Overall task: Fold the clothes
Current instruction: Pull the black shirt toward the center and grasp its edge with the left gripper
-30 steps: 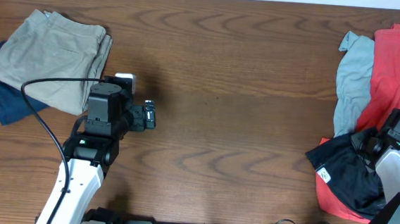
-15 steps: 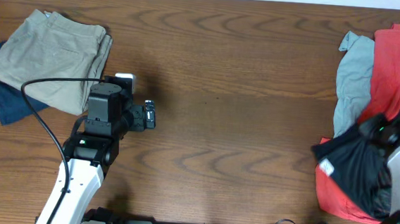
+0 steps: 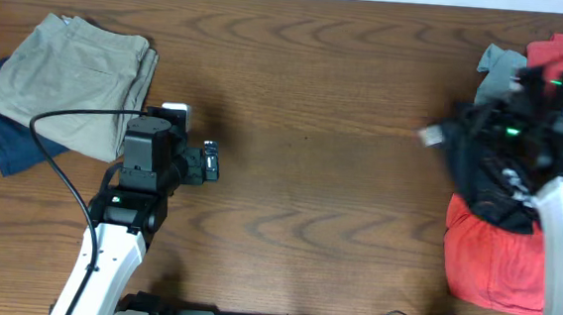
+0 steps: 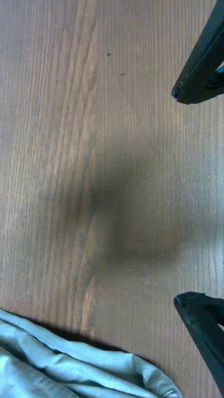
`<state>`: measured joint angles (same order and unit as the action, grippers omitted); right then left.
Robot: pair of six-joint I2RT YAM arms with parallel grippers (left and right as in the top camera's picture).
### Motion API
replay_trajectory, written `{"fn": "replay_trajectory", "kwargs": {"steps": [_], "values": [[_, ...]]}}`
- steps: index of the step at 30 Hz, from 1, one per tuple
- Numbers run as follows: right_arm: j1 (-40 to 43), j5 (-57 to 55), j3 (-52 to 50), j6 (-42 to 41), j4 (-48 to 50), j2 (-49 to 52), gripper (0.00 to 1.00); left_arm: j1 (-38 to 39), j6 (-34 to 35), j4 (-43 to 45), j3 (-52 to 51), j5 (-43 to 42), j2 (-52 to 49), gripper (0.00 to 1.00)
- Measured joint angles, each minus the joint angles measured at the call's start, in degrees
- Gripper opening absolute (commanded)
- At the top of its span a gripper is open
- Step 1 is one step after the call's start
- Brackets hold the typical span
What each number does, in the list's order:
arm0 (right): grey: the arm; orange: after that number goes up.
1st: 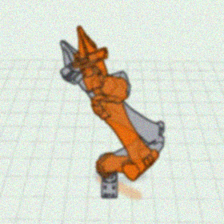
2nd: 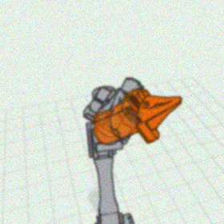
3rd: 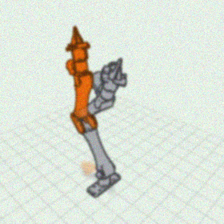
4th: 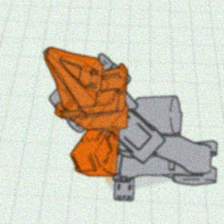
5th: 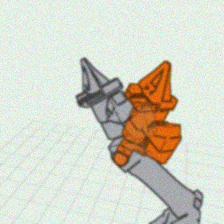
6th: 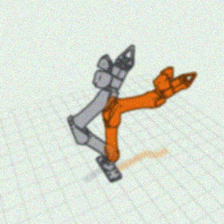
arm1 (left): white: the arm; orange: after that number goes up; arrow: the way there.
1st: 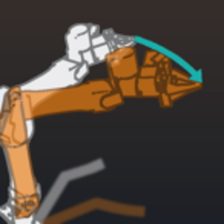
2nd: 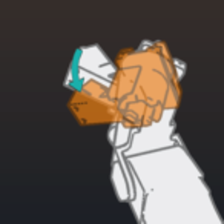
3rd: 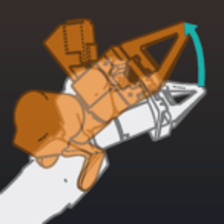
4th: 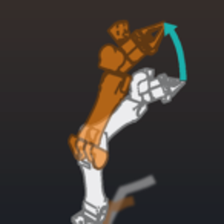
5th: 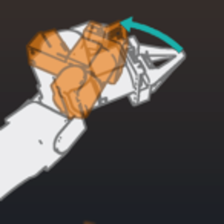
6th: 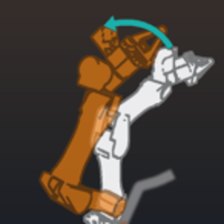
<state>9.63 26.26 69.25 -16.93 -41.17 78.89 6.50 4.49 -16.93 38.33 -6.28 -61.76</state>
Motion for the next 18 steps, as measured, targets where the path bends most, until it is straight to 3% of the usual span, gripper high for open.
{"fn": "replay_trajectory", "kwargs": {"steps": [10,13,14,16,18], "values": [[-24.9,-0.2,-0.1,1.0,21.6,1.7,0.04,0.0,0.0,0.0,0.0,0.0,0.0,0.98],[-30.0,-1.1,-0.1,1.0,25.3,3.5,0.21,0.0,0.0,0.0,0.0,0.0,0.0,0.98],[-31.4,-1.9,-0.1,0.9,26.0,4.6,0.33,0.0,0.0,0.0,0.0,0.0,0.0,0.98],[-33.1,-3.2,-0.1,1.0,26.5,6.8,0.78,0.0,0.0,0.0,0.0,0.0,0.0,0.98],[-33.4,-5.0,-0.1,1.1,26.3,8.8,0.99,0.0,0.0,0.0,0.0,0.0,0.0,0.98]]}}
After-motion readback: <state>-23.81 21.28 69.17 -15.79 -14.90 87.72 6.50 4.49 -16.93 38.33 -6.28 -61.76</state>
